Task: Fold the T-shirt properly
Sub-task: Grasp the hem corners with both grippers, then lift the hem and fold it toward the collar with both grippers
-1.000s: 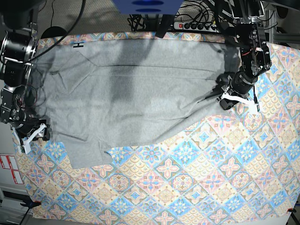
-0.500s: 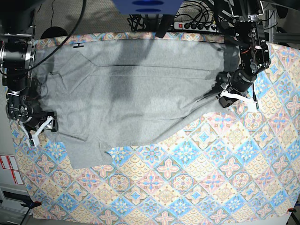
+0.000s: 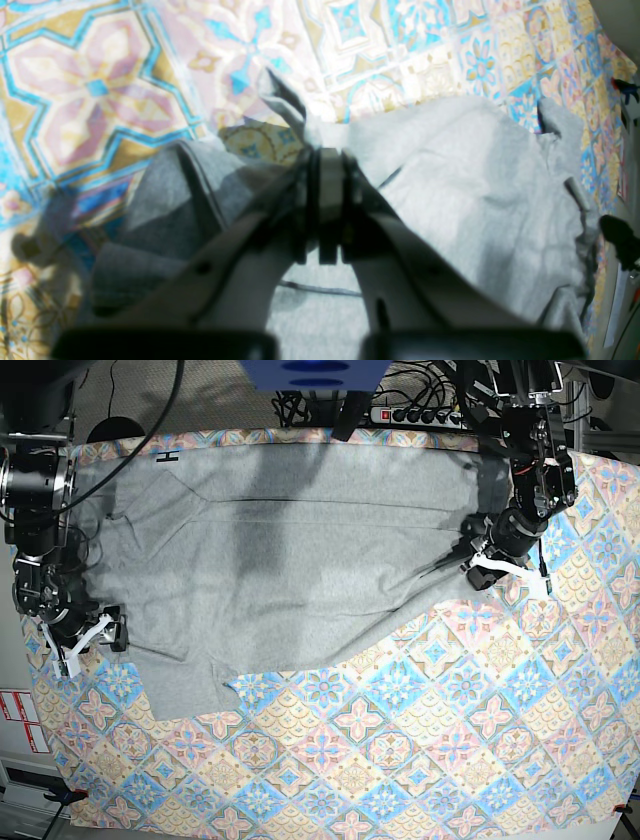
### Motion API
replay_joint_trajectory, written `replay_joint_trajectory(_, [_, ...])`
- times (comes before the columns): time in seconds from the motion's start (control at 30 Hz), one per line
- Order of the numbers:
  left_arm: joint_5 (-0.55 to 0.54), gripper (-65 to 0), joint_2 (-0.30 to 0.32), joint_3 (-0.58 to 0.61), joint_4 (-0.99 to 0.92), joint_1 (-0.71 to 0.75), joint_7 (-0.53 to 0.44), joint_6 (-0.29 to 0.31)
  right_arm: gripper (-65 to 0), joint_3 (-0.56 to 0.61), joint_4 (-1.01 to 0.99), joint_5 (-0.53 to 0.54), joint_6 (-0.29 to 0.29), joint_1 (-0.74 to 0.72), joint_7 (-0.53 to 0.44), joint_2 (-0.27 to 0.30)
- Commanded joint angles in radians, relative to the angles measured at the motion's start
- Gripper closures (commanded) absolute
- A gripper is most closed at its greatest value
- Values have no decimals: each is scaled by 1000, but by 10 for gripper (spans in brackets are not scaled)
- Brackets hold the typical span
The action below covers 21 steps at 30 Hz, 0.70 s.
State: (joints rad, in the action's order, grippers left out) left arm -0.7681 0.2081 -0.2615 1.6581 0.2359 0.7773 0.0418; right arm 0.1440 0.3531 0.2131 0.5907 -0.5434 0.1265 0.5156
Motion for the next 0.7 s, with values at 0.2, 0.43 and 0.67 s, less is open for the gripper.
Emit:
replay_joint_trajectory(0.2, [-15,0,9,-5,20,-7,-17,10,-484,-2,-79,15,4,-22,-44,19])
replay_joint_trajectory(0.43, [-15,0,9,-5,20,-7,-17,10,-483,-1,-79,13,4,-20,-41,-18])
replay_joint_trajectory(0.67, [-15,0,9,-5,20,-7,-17,10,-418,-7,-79,-166,4,-19,-40,-73])
